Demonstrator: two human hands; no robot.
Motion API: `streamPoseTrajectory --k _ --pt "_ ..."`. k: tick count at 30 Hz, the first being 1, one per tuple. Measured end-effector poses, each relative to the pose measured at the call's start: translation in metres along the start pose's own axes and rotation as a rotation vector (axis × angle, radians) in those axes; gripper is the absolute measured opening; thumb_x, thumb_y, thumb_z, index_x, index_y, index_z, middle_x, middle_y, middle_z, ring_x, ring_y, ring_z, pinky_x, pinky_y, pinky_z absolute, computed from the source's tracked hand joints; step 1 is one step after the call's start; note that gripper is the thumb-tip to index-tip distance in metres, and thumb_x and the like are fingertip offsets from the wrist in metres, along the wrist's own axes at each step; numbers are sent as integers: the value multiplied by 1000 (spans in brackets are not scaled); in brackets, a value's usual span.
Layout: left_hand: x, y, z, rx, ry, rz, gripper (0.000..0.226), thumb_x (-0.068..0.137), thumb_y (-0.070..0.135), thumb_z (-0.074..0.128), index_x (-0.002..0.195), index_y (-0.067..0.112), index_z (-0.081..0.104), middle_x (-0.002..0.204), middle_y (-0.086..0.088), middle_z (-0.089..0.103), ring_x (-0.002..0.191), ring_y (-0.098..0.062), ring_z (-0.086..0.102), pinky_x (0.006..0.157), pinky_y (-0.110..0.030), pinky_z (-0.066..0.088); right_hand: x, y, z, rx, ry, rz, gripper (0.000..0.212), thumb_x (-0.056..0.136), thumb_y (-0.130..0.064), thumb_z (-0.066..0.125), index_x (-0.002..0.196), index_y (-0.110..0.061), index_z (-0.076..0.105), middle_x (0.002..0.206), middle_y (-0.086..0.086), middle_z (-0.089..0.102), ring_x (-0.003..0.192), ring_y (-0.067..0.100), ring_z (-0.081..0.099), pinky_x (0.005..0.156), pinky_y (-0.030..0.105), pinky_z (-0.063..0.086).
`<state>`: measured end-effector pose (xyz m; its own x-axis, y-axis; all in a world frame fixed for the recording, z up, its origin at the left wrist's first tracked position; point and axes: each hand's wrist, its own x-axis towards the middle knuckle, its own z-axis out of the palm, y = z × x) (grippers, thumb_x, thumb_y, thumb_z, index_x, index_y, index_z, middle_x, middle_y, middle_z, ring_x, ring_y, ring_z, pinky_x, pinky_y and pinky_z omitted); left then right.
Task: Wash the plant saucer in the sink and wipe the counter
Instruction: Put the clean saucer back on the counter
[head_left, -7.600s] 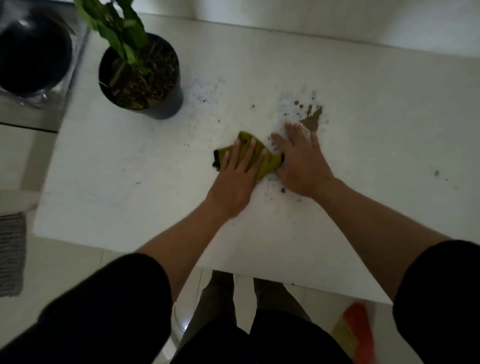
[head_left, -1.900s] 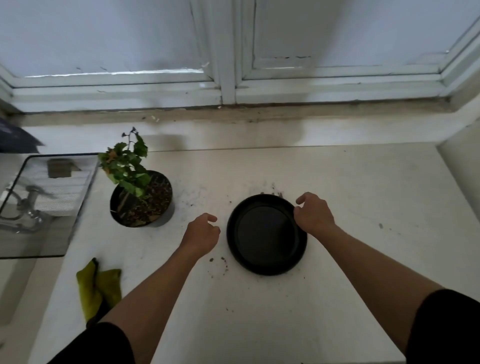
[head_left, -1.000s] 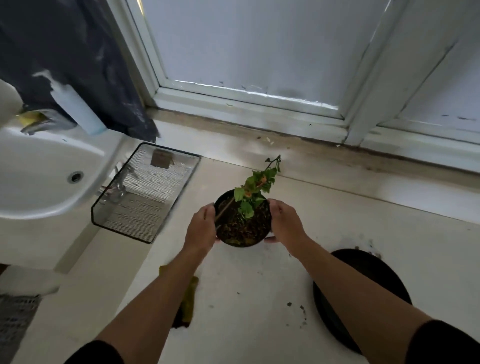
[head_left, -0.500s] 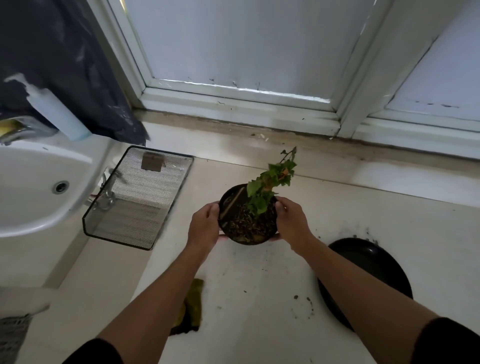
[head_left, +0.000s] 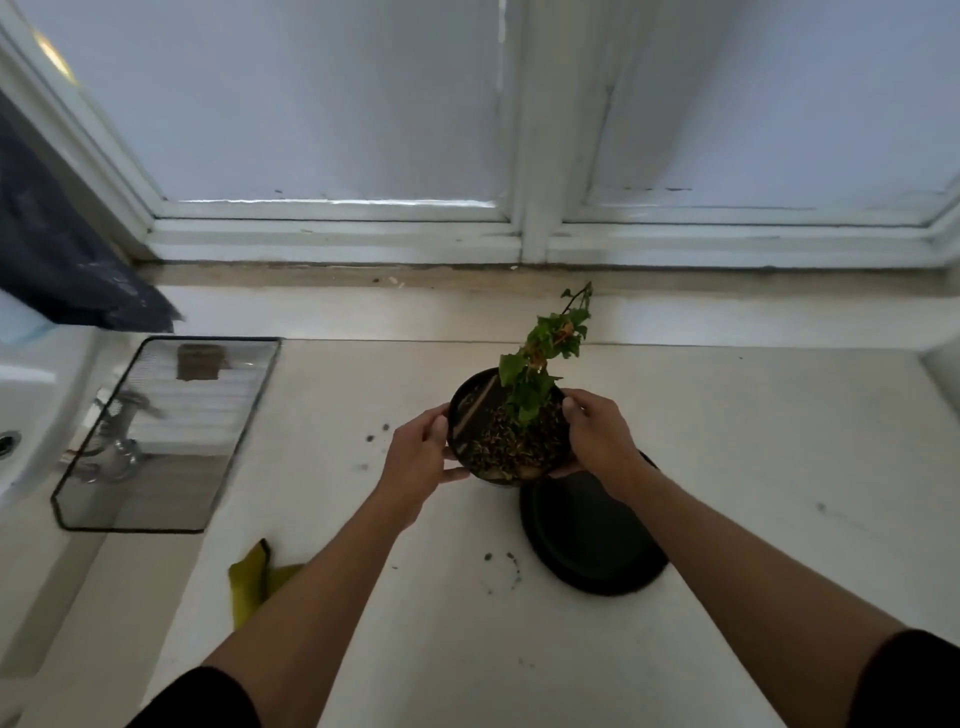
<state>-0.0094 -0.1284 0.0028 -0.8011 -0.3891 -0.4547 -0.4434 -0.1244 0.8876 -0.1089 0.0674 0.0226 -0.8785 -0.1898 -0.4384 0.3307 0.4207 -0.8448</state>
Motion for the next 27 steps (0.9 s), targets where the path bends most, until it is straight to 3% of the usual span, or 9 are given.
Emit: streamPoseTrajectory --k 6,12,20,27 --pt "-13 -11 72 45 -86 -16 36 112 15 36 137 15 63 114 -14 72 99 -33 73 76 -44 65 -13 37 -72 -26 63 22 36 107 -22 36 124 -14 67 120 7 63 96 36 68 55 51 62" --pt "-29 -22 114 117 -110 -14 34 111 14 39 138 12 61 115 -11 70 96 -23 74 71 -40 66 -28 62 -113 38 56 131 31 105 -17 35 122 -13 61 114 7 57 87 27 62 53 54 61" --pt "-36 -39 133 210 -66 -33 38 111 13 38 144 11 56 122 -13 66 108 -30 69 72 -47 66 -32 82 -124 61 18 176 32 104 -14 33 119 -15 60 108 2 55 83 21 57 56 56 61" --pt "-32 -41 135 219 -28 -31 38 112 13 36 143 12 57 122 -12 66 110 -30 68 69 -43 66 -24 88 -120 65 12 184 31 104 -16 33 120 -16 60 119 8 56 87 23 58 55 54 61"
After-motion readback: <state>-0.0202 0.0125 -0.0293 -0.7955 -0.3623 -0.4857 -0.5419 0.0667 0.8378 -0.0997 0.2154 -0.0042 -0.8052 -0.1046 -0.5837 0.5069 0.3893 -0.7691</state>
